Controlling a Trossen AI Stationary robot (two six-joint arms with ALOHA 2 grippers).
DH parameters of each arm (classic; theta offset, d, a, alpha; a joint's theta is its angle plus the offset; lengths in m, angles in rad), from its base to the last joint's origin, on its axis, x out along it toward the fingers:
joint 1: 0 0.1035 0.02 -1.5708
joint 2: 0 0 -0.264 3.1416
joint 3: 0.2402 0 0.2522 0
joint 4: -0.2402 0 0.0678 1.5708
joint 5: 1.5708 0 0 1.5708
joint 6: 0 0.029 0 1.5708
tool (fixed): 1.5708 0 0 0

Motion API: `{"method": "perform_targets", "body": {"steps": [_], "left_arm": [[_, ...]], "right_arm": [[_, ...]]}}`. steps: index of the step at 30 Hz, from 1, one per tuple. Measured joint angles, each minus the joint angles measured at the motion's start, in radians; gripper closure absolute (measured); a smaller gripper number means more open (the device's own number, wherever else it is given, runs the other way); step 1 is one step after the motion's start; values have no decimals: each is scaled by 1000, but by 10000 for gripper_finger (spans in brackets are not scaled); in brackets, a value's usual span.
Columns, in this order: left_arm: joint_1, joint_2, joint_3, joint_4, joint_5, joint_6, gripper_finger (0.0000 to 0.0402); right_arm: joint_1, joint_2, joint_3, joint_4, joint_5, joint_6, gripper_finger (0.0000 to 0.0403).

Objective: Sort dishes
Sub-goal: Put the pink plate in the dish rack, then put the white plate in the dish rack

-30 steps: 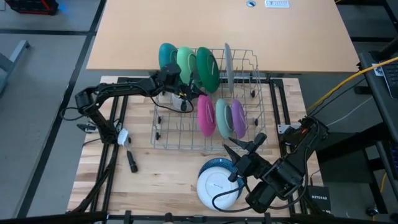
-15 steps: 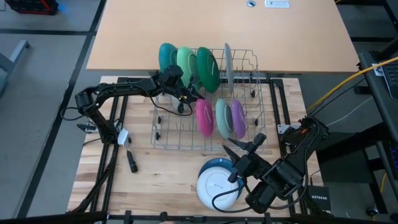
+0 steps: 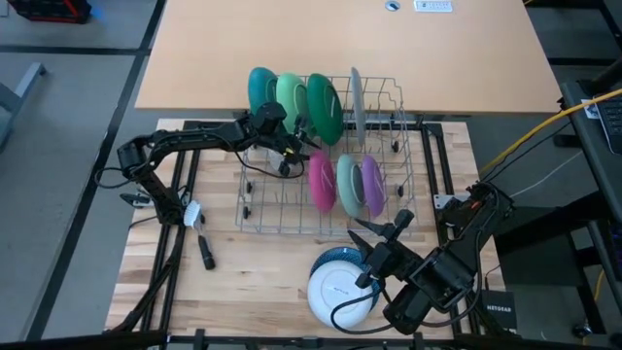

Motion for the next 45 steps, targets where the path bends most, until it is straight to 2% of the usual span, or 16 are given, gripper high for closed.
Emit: {"method": "perform_targets", "body": {"steps": [5,13,19,26,29,34,39,45], "left_arm": [[-1,-7,0,-10,-15,-101,238],[0,-40,1,-219,-192,-119,241],[-2,-79,1,-318,-203,-121,242],[-34,-176,1,-334,-212,-152,243],[-54,-230,1,-352,-224,-203,243],[-130,-306,1,-326,-227,-311,243],[-274,-321,1,-309,-223,-406,243],[-488,-288,1,-306,-223,-441,243]], "right_arm": [[0,0,0,0,0,0,259],[0,0,0,-1,-9,0,259],[0,0,0,-1,-8,0,259],[1,0,0,4,-27,1,259],[1,0,0,4,-88,2,259],[1,0,0,5,-271,35,259],[1,2,0,13,-421,137,259],[2,11,-54,53,-588,197,259]]}}
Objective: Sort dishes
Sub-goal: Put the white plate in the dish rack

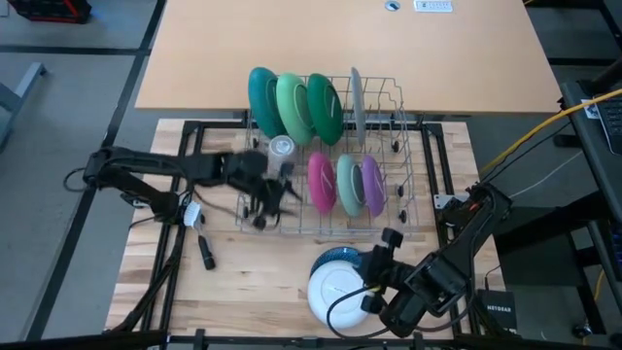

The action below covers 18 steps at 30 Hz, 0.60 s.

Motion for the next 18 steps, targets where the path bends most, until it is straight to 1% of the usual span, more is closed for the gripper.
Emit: {"method": "perform_targets", "body": {"steps": [5,11,15,18], "left_arm": [[-176,37,0,3,0,0,243],[-360,109,0,-6,0,-2,243],[-453,170,0,-6,0,-2,243],[-507,222,0,2,0,-2,243]], "right_arm": [[0,1,-102,102,-88,42,259],[0,1,-266,319,-153,75,259],[0,2,-363,452,-215,126,259],[0,2,-412,476,-273,199,259]]}}
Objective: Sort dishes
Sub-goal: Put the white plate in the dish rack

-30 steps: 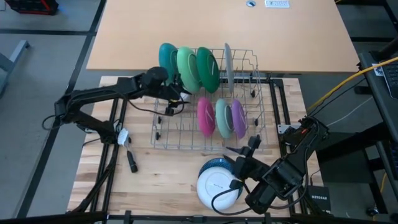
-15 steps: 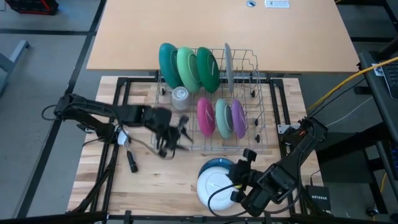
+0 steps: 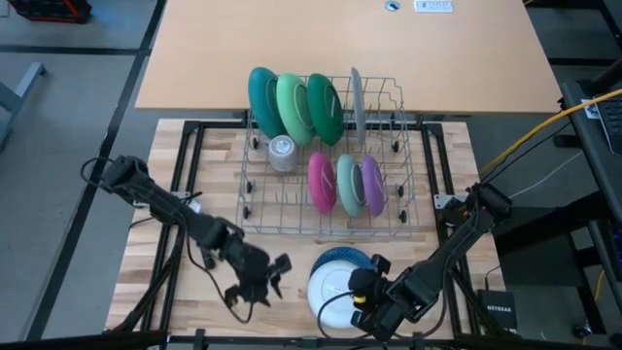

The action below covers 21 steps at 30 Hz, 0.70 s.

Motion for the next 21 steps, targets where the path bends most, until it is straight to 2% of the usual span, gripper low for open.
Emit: {"method": "perform_targets", "body": {"steps": [3,7,12,16,21], "left_arm": [[-44,62,0,26,-7,-9,243],[-87,158,0,100,-87,-46,243],[-127,248,-1,153,-311,-41,243],[-149,282,-1,187,-494,-44,243],[-168,303,-1,238,-618,-37,243]], "right_arm": [[0,0,-42,-17,-38,84,259],[0,0,-82,-45,-63,191,259],[0,0,-128,-70,-95,300,259],[0,0,-166,-79,-164,373,259],[0,0,-209,-80,-240,446,259]]}}
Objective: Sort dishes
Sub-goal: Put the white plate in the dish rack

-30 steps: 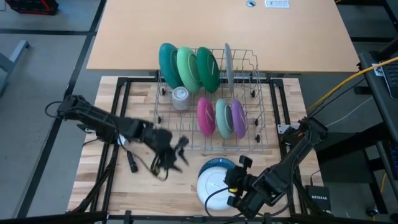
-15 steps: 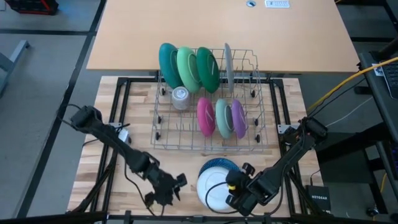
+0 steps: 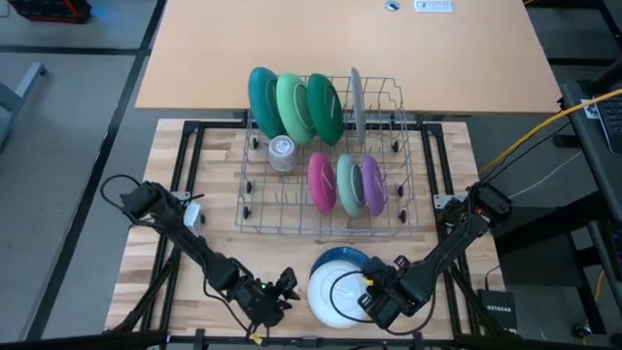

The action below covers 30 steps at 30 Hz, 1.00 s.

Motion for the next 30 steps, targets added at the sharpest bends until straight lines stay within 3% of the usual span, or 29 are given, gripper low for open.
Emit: {"method": "perform_targets", "body": {"steps": [7,14,20,30], "left_arm": [[-1,61,0,33,-38,37,243],[-5,127,0,147,-193,128,243],[-5,133,0,179,-201,123,243],[3,133,0,184,-205,72,243]], "right_arm": [[0,0,-16,2,-1,31,259],[0,0,-16,4,-27,32,259],[10,0,-16,-14,-86,53,259],[40,0,-15,-26,-28,102,259]]}}
